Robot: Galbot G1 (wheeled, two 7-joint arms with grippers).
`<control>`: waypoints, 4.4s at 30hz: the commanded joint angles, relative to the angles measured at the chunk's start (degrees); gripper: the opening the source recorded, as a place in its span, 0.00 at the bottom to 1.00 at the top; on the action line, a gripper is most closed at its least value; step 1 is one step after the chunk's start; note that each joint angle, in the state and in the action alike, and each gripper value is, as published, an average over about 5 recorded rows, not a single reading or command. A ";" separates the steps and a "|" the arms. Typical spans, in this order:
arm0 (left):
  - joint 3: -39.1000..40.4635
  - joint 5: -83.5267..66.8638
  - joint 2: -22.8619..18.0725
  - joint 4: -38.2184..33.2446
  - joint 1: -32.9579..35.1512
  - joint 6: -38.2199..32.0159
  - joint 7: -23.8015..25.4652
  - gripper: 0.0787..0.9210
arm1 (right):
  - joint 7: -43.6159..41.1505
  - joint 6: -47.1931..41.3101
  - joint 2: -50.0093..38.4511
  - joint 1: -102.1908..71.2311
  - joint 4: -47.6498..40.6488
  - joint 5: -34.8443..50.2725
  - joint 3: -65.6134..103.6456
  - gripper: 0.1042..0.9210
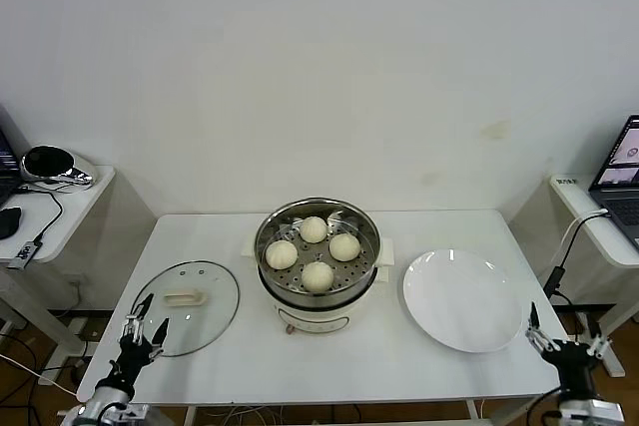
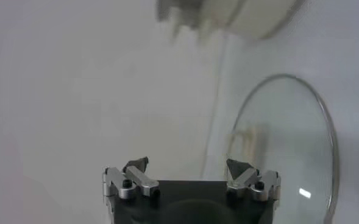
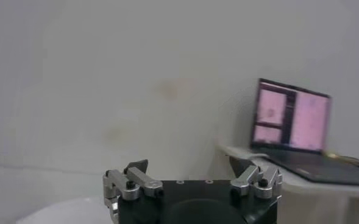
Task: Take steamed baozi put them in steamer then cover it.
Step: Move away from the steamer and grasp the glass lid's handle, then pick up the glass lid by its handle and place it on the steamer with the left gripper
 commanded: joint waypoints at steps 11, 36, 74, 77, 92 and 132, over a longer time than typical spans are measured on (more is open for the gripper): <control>8.88 10.83 2.49 14.89 -16.99 1.05 0.36 0.88 | 1.99 2.13 4.32 -4.03 0.15 -1.67 4.36 0.88; 10.37 10.84 2.48 22.43 -23.32 1.79 1.85 0.85 | 1.51 2.60 4.34 -2.28 -5.15 -3.44 3.62 0.88; 3.23 -7.80 9.06 -15.62 -8.27 22.99 8.21 0.08 | -1.20 4.74 3.95 -2.46 -3.69 -6.22 -0.67 0.88; 5.14 -9.86 11.40 -19.28 -9.19 24.95 10.31 0.08 | -1.23 4.73 3.97 -2.62 -3.30 -6.58 -1.02 0.88; 34.62 -13.12 15.35 -22.91 -30.34 37.18 16.34 0.08 | -1.08 4.15 5.16 -2.42 -1.70 -11.22 -2.38 0.88; 46.26 10.96 -10.14 -4.18 -40.85 41.61 27.04 0.08 | -0.48 3.56 5.84 -0.45 -3.74 -15.28 -5.92 0.88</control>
